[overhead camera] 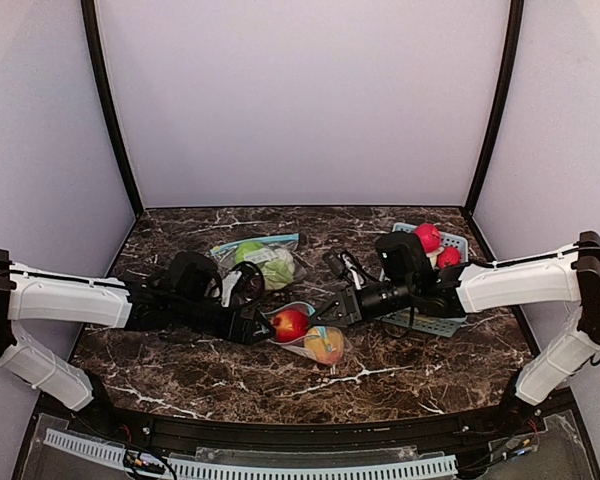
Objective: Place the food in the zip-top bag and seal the zipper
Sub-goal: Adjust the fake fruit in the zipper food storage bag, then pass from the right arm to the left
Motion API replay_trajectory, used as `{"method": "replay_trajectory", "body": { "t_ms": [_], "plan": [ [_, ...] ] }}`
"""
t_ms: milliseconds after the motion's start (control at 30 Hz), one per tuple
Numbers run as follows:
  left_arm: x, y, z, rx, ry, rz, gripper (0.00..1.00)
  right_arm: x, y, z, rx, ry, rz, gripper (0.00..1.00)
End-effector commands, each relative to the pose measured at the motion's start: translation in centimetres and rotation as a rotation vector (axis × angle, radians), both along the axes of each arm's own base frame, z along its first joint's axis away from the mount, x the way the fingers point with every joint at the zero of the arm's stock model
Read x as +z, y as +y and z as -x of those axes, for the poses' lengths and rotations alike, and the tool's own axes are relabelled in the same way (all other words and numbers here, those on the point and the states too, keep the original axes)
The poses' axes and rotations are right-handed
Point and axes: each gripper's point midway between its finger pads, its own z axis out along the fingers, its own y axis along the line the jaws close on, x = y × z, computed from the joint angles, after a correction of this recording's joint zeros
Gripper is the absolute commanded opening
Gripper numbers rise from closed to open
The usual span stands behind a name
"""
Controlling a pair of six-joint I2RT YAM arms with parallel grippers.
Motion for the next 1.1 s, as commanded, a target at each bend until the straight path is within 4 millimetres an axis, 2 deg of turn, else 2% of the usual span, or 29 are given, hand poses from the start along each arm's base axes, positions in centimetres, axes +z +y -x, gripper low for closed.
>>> {"method": "replay_trajectory", "body": {
  "t_ms": [0,100,267,300,367,433,567,733,767,833,967,1067],
  "plan": [
    [1.1,-1.1,-0.5,0.033,0.018,0.117,0.85,0.4,0.0,-0.4,-0.003,-0.033,-0.011,0.0],
    [1.0,-1.6,-0.6,0.028,0.033,0.13,0.72,0.2,0.0,-0.4,-0.008,-0.032,-0.004,0.0],
    [1.0,-2.1,-0.8,0.026,0.039,0.145,0.37,-0.3,-0.2,-0.6,-0.02,-0.033,0.015,0.0],
    [1.0,-2.1,-0.8,0.025,0.041,0.146,0.33,-0.5,-0.2,-0.6,-0.02,-0.033,0.018,0.0],
    [1.0,-2.2,-0.8,0.025,0.047,0.145,0.19,-0.6,-0.2,-0.7,-0.022,-0.031,0.025,0.0],
    [0.9,-2.3,-0.8,0.025,0.052,0.145,0.11,-0.8,-0.3,-0.9,-0.031,-0.039,0.041,0.0],
    [1.1,-2.3,-0.7,0.025,0.057,0.152,0.05,-1.7,-0.7,-1.9,-0.067,-0.071,0.116,0.0],
    [1.1,-2.1,-0.5,0.027,0.065,0.149,0.06,-2.5,-1.1,-2.7,-0.091,-0.102,0.195,0.01],
    [1.1,-2.1,-0.5,0.027,0.064,0.151,0.05,-2.5,-1.1,-2.7,-0.089,-0.104,0.199,0.06],
    [1.0,-2.0,-0.5,0.027,0.067,0.15,0.02,-2.5,-0.9,-2.8,-0.085,-0.115,0.206,0.23],
    [0.9,-2.2,-0.3,0.017,0.076,0.152,0.01,-2.1,0.0,-3.4,-0.075,-0.189,0.264,0.61],
    [1.0,-2.3,-0.4,0.016,0.074,0.157,0.01,-2.2,0.8,-3.9,-0.064,-0.228,0.297,0.8]
  ]
}}
